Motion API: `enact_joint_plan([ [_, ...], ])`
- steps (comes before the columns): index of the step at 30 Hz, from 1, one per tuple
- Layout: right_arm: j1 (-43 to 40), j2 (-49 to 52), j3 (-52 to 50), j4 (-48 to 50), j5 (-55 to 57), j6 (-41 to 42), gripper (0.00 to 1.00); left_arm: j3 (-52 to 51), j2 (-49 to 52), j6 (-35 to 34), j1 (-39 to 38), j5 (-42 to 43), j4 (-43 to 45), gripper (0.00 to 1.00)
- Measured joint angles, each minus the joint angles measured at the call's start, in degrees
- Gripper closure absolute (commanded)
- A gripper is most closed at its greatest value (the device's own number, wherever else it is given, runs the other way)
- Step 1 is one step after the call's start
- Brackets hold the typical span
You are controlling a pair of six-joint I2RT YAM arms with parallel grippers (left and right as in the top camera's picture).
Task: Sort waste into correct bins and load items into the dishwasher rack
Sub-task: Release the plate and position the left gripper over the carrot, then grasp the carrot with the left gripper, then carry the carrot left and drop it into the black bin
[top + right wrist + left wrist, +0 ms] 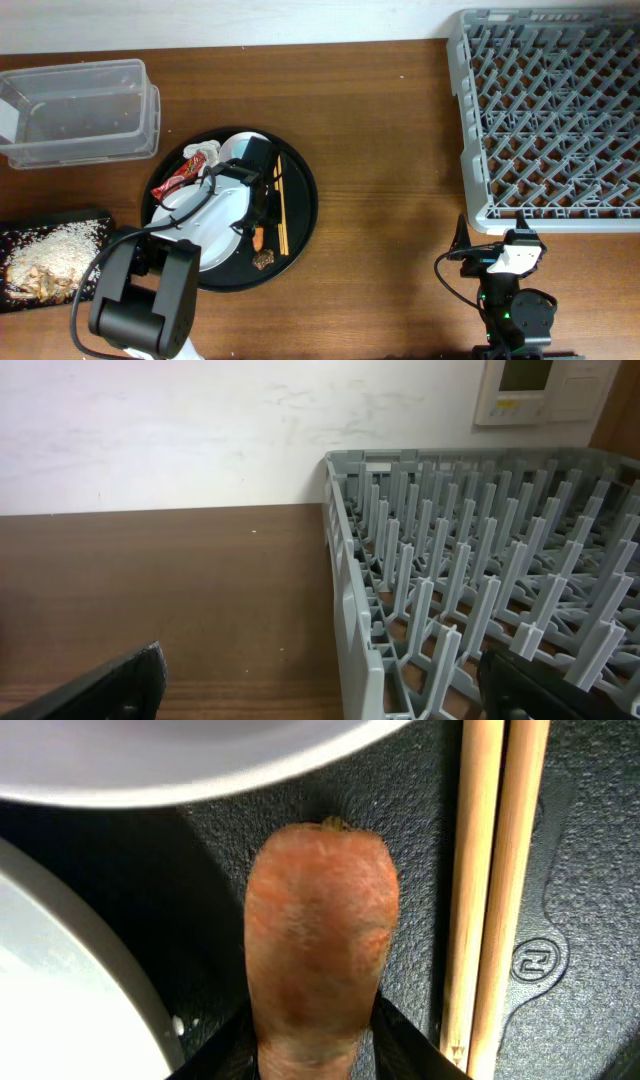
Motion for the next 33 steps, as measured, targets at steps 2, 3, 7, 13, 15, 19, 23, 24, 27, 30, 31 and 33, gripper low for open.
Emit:
enact_joint_plan([
  [2,0.0,0.0,0.0,0.02,-0.02,0.0,0.02,0.0,0.0,-0.02,0.0,-0.07,0.0,0.66],
  [3,0.0,0.0,0.0,0.0,-0.02,0.0,0.02,0.0,0.0,-0.02,0.0,-0.07,0.0,0.67],
  [7,0.0,0.0,0.0,0.0,-0.02,0.02,0.02,0.0,0.0,0.33,0.0,-0.07,-0.11,0.8],
  [13,0.0,0.0,0.0,0.02,0.0,0.04,0.02,0.02,-0.02,0.66,0.0,-0.09,-0.94,0.84],
  [15,0.0,0.0,0.0,0.0,0.0,0.02,0.02,0.17,-0.02,0.66,0.0,-0.09,-2.23,0.84],
  [19,0.0,0.0,0.0,0.02,0.0,0.0,0.02,1.9,-0.02,0.63,0.0,-0.07,-8.2,0.84],
  [23,0.0,0.0,0.0,0.02,-0.02,0.0,0.02,8.87,-0.15,0.63,0.0,-0.07,-16.46,0.84],
  [24,0.0,0.0,0.0,0.02,-0.02,0.02,0.02,11.3,-0.44,0.63,0.0,-0.07,-17.86,0.84],
  [27,0.0,0.0,0.0,0.02,-0.02,0.02,0.02,18.62,-2.45,0.61,0.33,-0.31,-22.05,0.83],
  [30,0.0,0.0,0.0,0.0,-0.02,0.02,0.02,23.65,-4.13,0.63,2.01,-1.57,-24.52,0.83],
  [31,0.0,0.0,0.0,0.0,0.0,0.04,0.02,25.88,-5.07,0.63,3.63,-2.84,-25.7,0.83],
  [33,0.0,0.0,0.0,0.02,0.0,0.02,0.02,28.26,-6.8,0.63,7.65,-4.72,-27.08,0.83],
])
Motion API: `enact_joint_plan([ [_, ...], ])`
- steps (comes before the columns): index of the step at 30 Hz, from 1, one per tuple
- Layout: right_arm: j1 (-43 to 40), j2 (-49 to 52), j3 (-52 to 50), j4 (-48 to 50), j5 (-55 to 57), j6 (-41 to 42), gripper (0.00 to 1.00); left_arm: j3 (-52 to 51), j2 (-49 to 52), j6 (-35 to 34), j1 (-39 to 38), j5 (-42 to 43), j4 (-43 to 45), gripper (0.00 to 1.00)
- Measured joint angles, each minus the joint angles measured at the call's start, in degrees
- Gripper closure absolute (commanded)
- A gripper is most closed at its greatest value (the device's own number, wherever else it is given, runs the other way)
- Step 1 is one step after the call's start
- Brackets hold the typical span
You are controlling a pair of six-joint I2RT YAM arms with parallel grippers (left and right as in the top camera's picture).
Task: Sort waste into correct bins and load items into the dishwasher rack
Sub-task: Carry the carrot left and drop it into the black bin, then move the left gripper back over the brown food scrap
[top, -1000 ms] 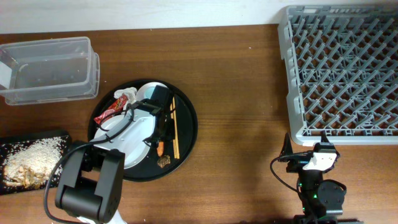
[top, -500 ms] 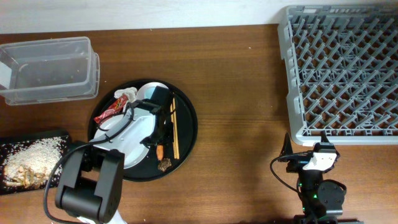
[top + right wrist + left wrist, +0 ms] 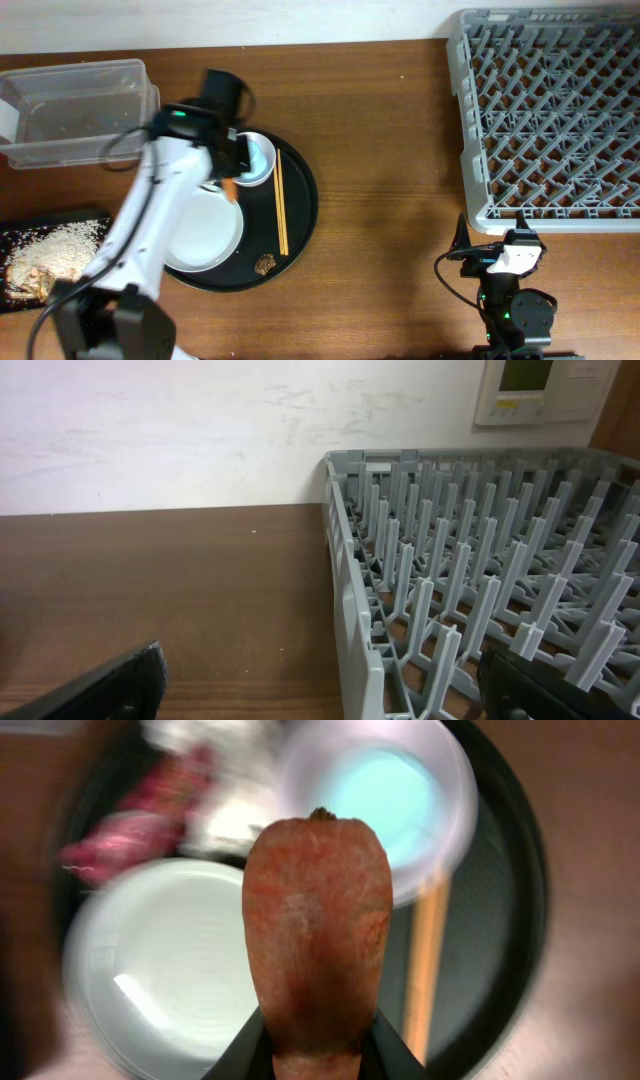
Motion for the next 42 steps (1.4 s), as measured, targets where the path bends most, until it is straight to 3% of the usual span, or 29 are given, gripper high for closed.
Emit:
enact_joint_plan([
  [7,0.0,0.0,0.0,0.0,0.0,0.0,0.02,1.33,-1.88,-1.75,18.73,-2.6,0.5,0.83],
  [11,0.0,0.0,0.0,-0.02,-0.02,-0.04,0.02,1.33,-1.4,-8.39,32.96,-3.5,1.4,0.83],
  [18,0.0,0.0,0.0,-0.02,0.0,0.0,0.02,1.38,7.28,-13.2,48.74,-3.08,2.05,0.83],
  [27,0.0,0.0,0.0,-0.02,-0.02,0.0,0.02,1.38,16.81,-13.86,61.72,0.66,2.19,0.82],
  [31,0.0,0.0,0.0,0.0,-0.02,-0.02,0.02,1.38,18.6,-14.27,65.44,1.03,2.08,0.65],
  [42,0.0,0.0,0.0,-0.02,-0.02,-0.04,0.02,1.38,18.71,-13.31,66.27,5.03,3.91,0.7],
])
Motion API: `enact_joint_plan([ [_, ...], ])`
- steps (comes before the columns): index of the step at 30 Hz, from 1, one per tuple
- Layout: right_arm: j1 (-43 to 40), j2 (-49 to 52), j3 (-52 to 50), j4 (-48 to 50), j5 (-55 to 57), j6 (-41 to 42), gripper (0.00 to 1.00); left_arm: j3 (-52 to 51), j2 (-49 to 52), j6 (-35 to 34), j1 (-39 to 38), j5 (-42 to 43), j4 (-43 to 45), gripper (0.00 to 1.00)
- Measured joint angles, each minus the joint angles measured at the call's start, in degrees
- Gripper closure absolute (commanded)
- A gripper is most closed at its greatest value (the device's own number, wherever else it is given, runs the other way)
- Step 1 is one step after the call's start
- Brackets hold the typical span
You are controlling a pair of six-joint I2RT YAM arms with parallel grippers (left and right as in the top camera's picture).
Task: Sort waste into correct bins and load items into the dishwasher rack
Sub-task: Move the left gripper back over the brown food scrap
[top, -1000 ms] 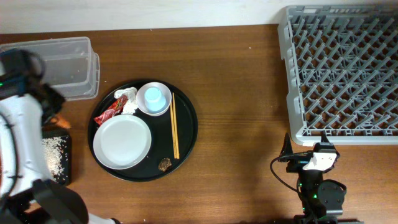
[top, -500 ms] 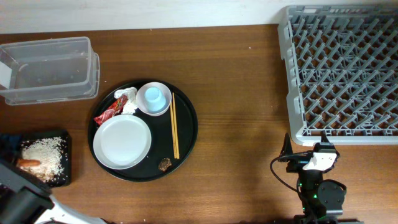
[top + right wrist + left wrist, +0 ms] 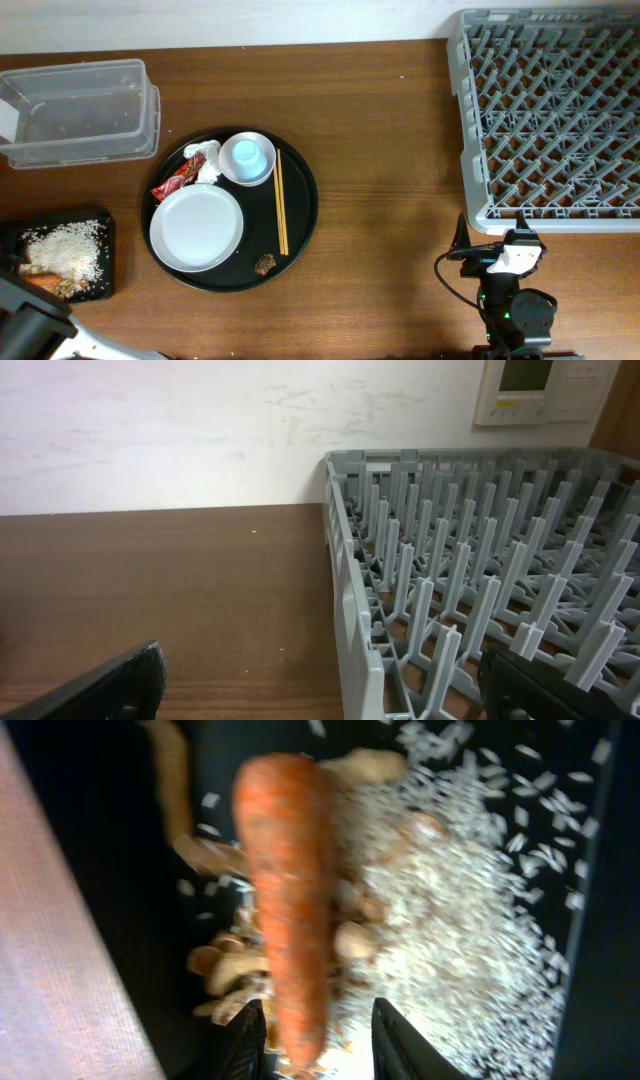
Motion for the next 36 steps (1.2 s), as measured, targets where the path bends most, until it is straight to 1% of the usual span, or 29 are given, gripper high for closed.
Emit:
enact_joint_plan([
  [5,0.0,0.0,0.0,0.02,0.0,0.02,0.02,0.0,0.0,1.77,-1.95,4.37,0.02,0.7],
  [9,0.0,0.0,0.0,0.0,0.0,0.02,0.02,0.0,-0.31,5.2,-4.7,12.15,0.28,0.69],
  [13,0.0,0.0,0.0,0.02,0.0,0.04,0.02,0.0,-4.7,7.52,-9.46,17.25,-1.68,0.68],
  [14,0.0,0.0,0.0,0.0,0.0,0.02,0.02,0.0,-6.75,8.11,-11.26,18.14,-2.86,0.65],
  [17,0.0,0.0,0.0,0.0,0.0,0.04,0.02,0.09,-14.8,10.58,-18.69,19.98,-6.71,0.58],
  [18,0.0,0.0,0.0,0.02,0.02,0.04,0.02,0.22,-17.88,11.61,-22.45,20.59,-8.28,0.56],
  [21,0.0,0.0,0.0,0.02,0.02,0.04,0.02,0.92,-22.45,13.62,-33.57,20.28,-10.73,0.54],
  [25,0.0,0.0,0.0,0.02,0.02,0.02,0.02,-0.39,-22.18,14.62,-48.59,17.38,-12.26,0.54],
  [26,0.0,0.0,0.0,0.02,0.0,0.07,0.02,-0.94,-22.18,14.67,-50.03,17.35,-12.31,0.54],
  [27,0.0,0.0,0.0,0.02,0.02,0.04,0.02,-3.06,-22.03,15.32,-55.34,16.74,-12.46,0.54],
  [31,0.0,0.0,0.0,0.02,0.0,0.07,0.02,-9.6,-21.75,15.91,-66.14,14.12,-11.23,0.54],
  [36,0.0,0.0,0.0,0.02,0.02,0.07,0.02,-17.68,-21.64,14.91,-74.07,12.33,-6.88,0.54],
])
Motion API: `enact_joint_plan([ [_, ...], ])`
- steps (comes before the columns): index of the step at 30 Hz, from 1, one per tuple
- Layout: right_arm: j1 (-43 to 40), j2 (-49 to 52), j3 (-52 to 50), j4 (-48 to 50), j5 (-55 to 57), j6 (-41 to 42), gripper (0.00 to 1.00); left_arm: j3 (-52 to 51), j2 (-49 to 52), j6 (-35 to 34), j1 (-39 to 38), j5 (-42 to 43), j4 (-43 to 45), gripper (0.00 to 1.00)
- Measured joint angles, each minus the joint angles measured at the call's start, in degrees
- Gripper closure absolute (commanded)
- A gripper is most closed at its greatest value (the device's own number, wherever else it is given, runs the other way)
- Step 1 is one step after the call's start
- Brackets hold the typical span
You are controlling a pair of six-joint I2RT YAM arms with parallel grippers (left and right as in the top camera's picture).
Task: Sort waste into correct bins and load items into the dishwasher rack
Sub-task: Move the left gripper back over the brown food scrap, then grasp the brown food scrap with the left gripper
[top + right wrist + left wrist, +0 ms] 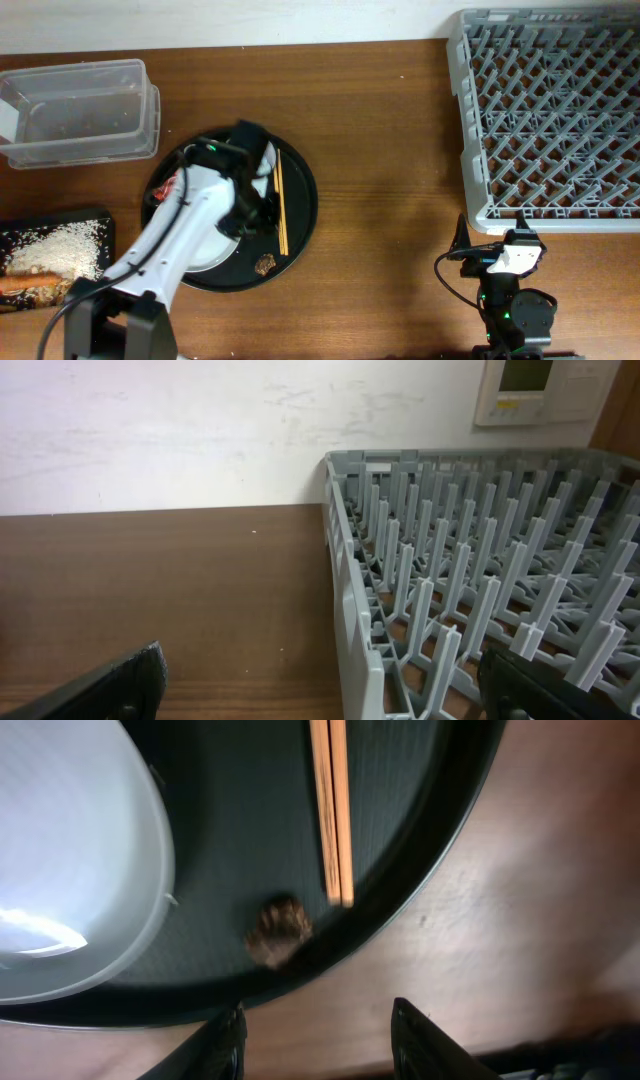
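My left gripper [253, 214] hangs open and empty over the black round tray [300, 232]. Its fingertips [228, 1038] frame bare table just past the tray rim [420, 890]. Ahead of them lie a small brown food scrap [278, 932], the pair of wooden chopsticks [331, 810] and the white plate [70, 880]. From overhead the scrap [265, 264] sits near the tray's front edge and the chopsticks [281, 205] lie beside my arm. A carrot [38, 273] lies in the black bin of rice [70, 240]. My right gripper [320, 700] is open by the grey dishwasher rack [550, 110].
A clear plastic bin [80, 110] stands at the back left. A red wrapper [165, 188] shows on the tray's left side; my arm covers the cup. The rack's near wall [350, 620] rises right of the right gripper.
The left gripper was over the black rice bin with the carrot between its fingers. Now the carrot lies in that bin and the gripper is open over the tray's front right.
The left gripper was shut on the carrot on the tray beside the chopsticks. Then it held the carrot above the tray, then over the rice bin. Now the carrot rests in the bin and the gripper is back at the tray. The right arm stayed still.
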Motion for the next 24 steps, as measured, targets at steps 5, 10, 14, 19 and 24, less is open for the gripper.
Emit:
enact_joint_plan([
  [5,0.0,0.0,0.0,0.0,-0.02,-0.02,0.02,-11.1,0.0,-5.22,-3.78,-1.16,7.78,0.52],
  [10,0.0,0.0,0.0,0.0,0.0,-0.02,0.02,-17.84,0.0,-10.62,-3.91,-3.76,14.08,0.43],
  [14,0.0,0.0,0.0,-0.02,-0.02,-0.07,0.01,-20.48,0.0,-12.35,-3.91,-4.76,17.77,0.43],
  [19,0.0,0.0,0.0,0.0,0.0,-0.02,0.02,-21.09,0.0,-12.41,-3.91,-5.95,22.23,0.43],
  [24,0.0,0.0,0.0,-0.02,0.0,0.0,0.01,-21.09,0.0,-12.37,-3.91,-9.73,22.14,0.43],
])
